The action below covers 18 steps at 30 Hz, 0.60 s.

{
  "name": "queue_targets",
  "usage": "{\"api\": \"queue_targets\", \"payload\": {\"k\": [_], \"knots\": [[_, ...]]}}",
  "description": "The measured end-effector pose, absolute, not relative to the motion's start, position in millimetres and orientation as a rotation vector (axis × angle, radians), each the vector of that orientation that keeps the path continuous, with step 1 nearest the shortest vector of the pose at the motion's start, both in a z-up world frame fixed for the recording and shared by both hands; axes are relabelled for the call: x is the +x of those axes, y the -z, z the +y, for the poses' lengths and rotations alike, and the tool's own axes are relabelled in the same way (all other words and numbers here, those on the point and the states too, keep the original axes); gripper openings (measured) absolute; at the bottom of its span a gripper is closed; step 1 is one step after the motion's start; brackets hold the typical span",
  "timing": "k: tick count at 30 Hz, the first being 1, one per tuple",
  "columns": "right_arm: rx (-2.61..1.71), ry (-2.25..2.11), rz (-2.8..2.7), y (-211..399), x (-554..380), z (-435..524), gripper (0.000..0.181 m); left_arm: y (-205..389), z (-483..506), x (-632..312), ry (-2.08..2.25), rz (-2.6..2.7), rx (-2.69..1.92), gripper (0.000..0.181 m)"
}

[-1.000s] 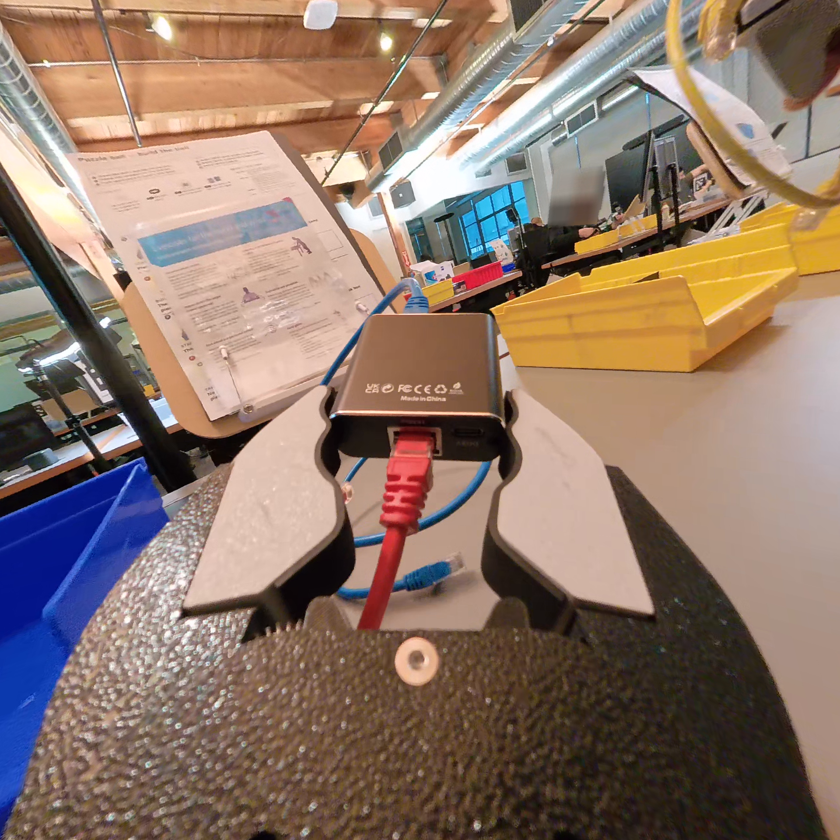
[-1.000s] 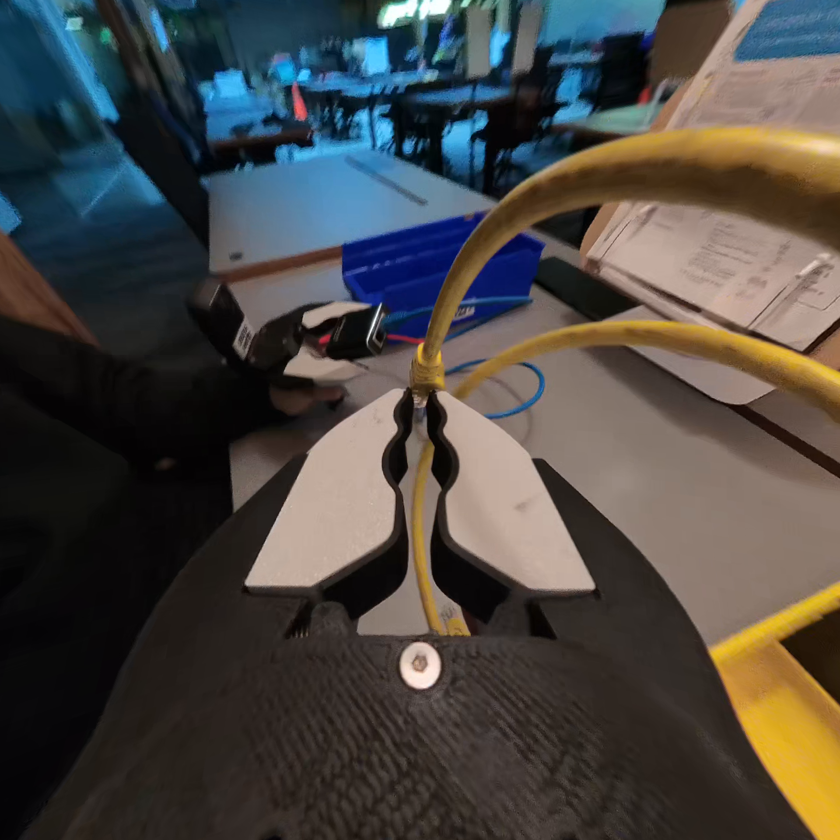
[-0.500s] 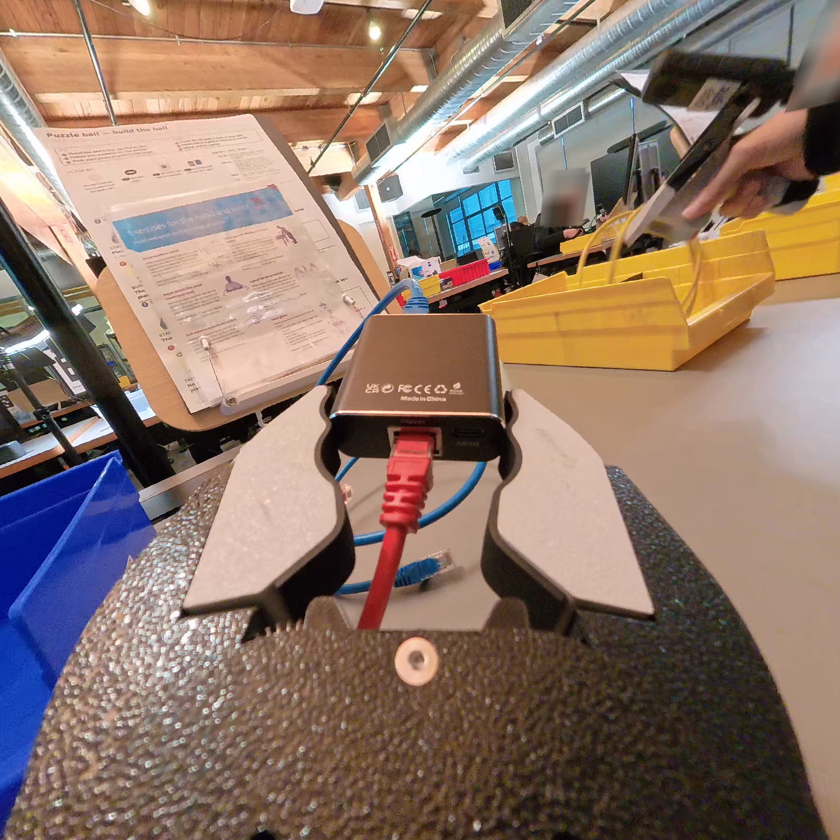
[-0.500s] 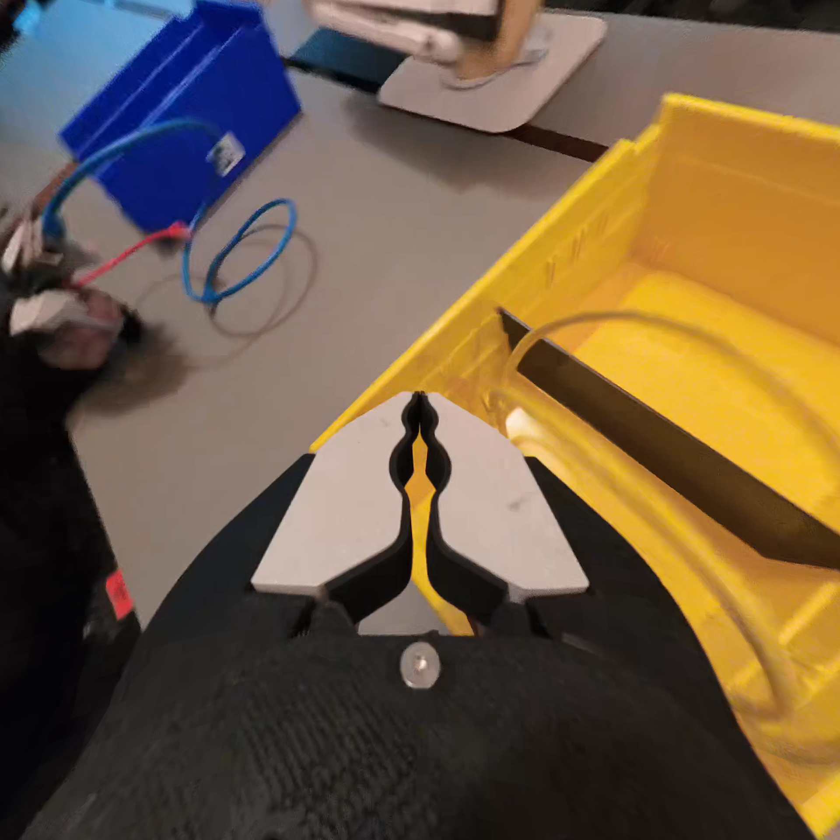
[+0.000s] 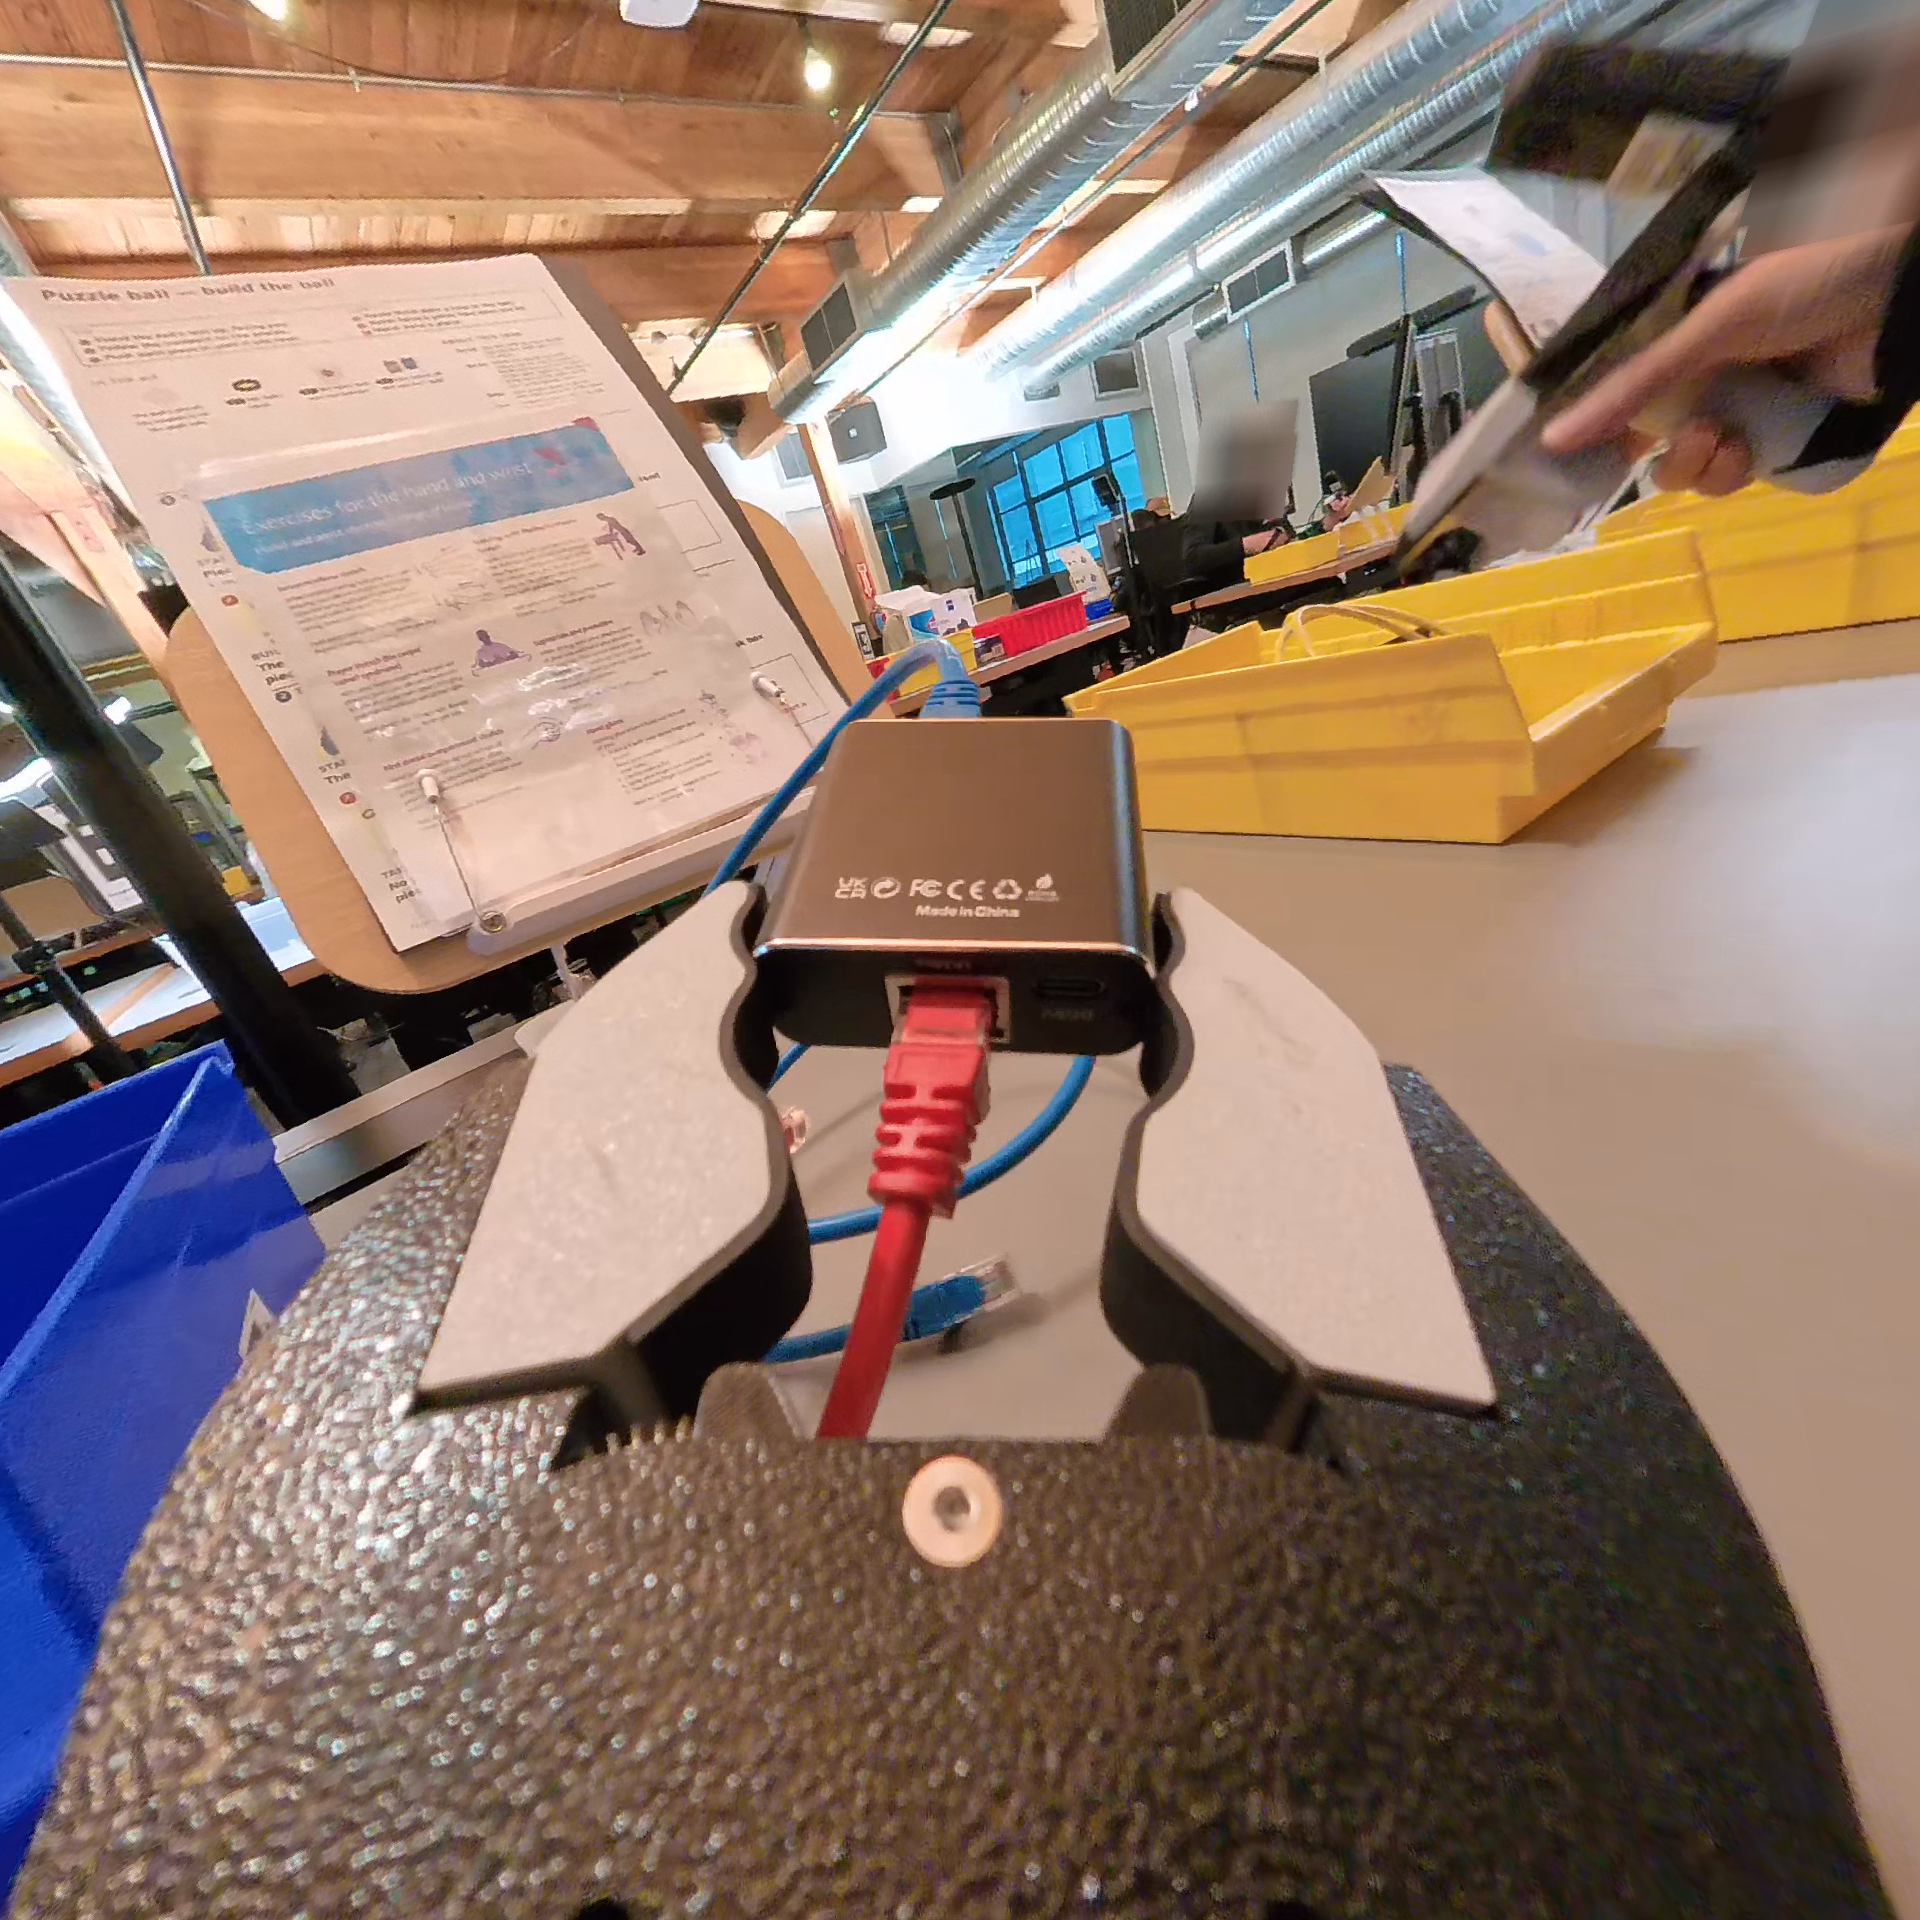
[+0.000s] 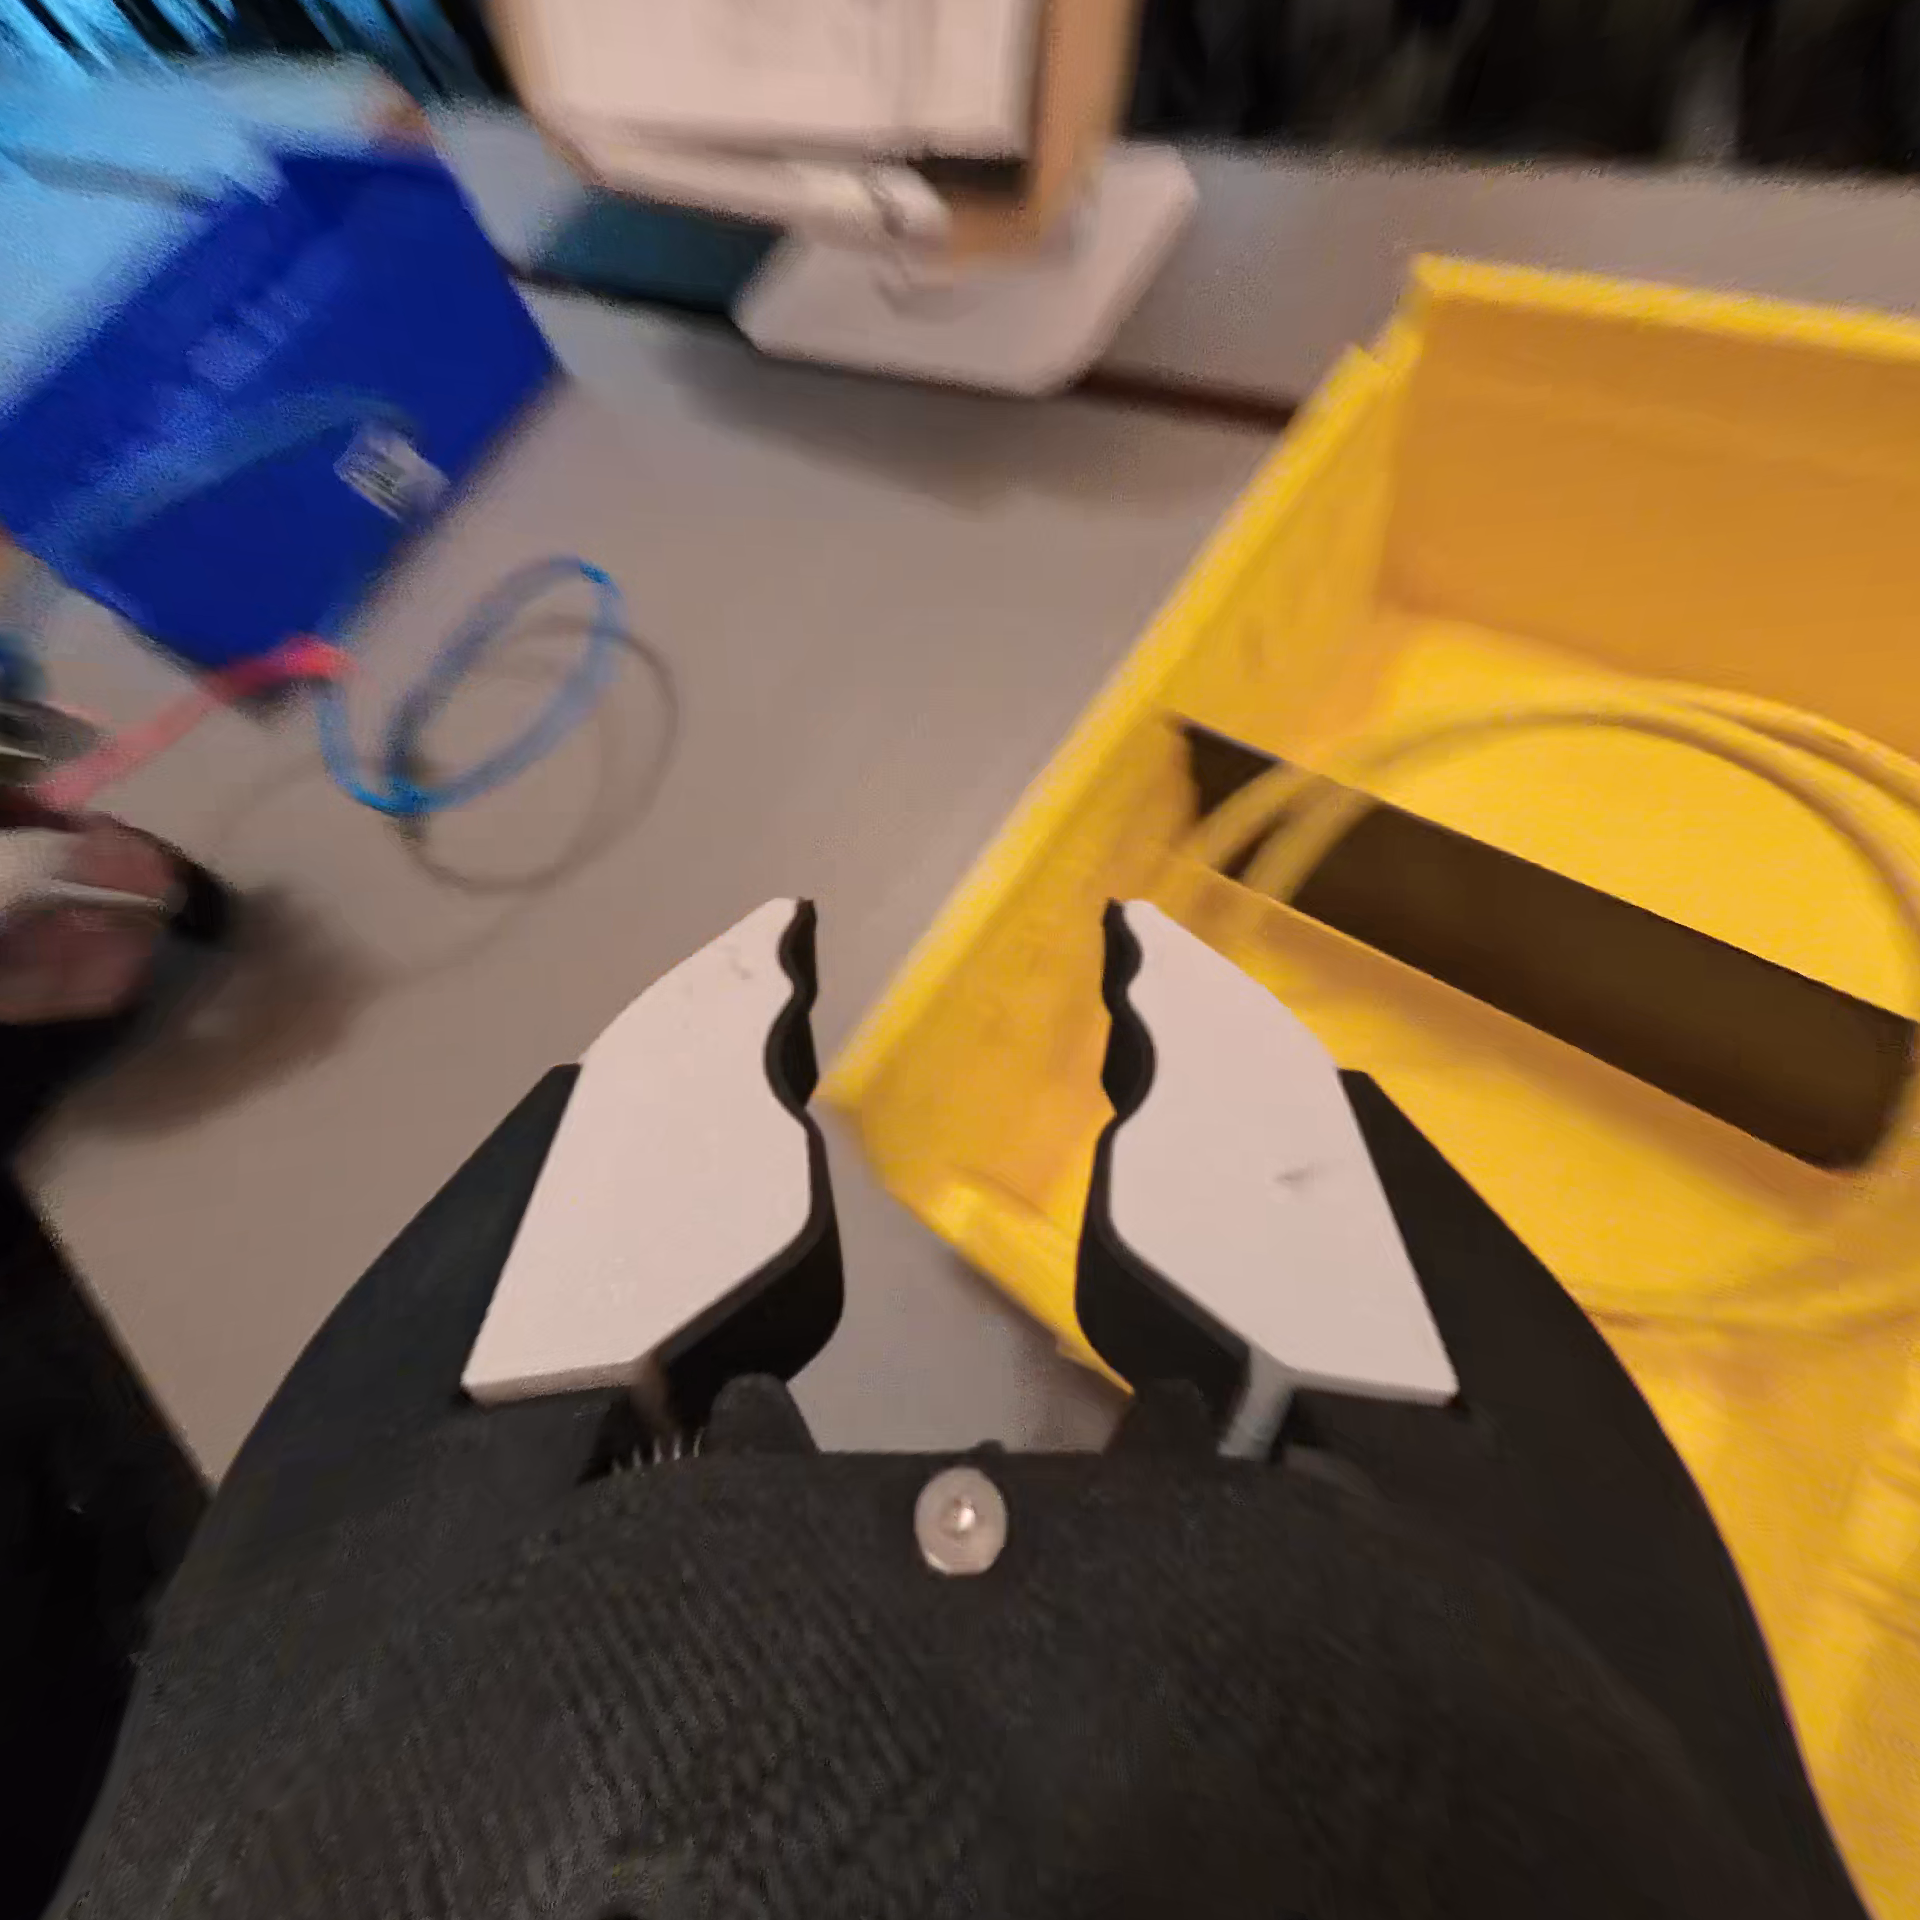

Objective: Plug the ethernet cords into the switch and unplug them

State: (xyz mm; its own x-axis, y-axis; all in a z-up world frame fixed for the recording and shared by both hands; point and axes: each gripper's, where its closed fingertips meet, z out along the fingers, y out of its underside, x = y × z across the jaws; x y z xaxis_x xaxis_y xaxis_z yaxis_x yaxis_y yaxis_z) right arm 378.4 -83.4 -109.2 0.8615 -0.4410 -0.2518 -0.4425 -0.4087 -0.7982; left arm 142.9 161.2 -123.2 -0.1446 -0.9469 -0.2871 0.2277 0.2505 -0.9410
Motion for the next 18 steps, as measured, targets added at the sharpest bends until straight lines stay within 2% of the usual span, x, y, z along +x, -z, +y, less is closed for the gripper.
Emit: {"api": "queue_targets", "payload": {"k": [3,9,12,16,18], "knots": [[-1.886,-0.137,0.465,83,290,-29,0.067,124,152,143,1.243,1.331,-0.735,0.068],[-1.574,-0.751,0.397,107,145,89,0.065,126,131,138,1.322,1.420,-0.671,0.068],[-1.433,-0.863,0.494,115,137,114,0.054,128,122,135,1.346,1.476,-0.639,0.068],[-1.322,-0.886,0.544,105,138,114,0.050,129,116,133,1.306,1.518,-0.602,0.068],[-1.247,-0.859,0.588,101,148,109,0.037,127,113,132,1.327,1.508,-0.612,0.068]]}}
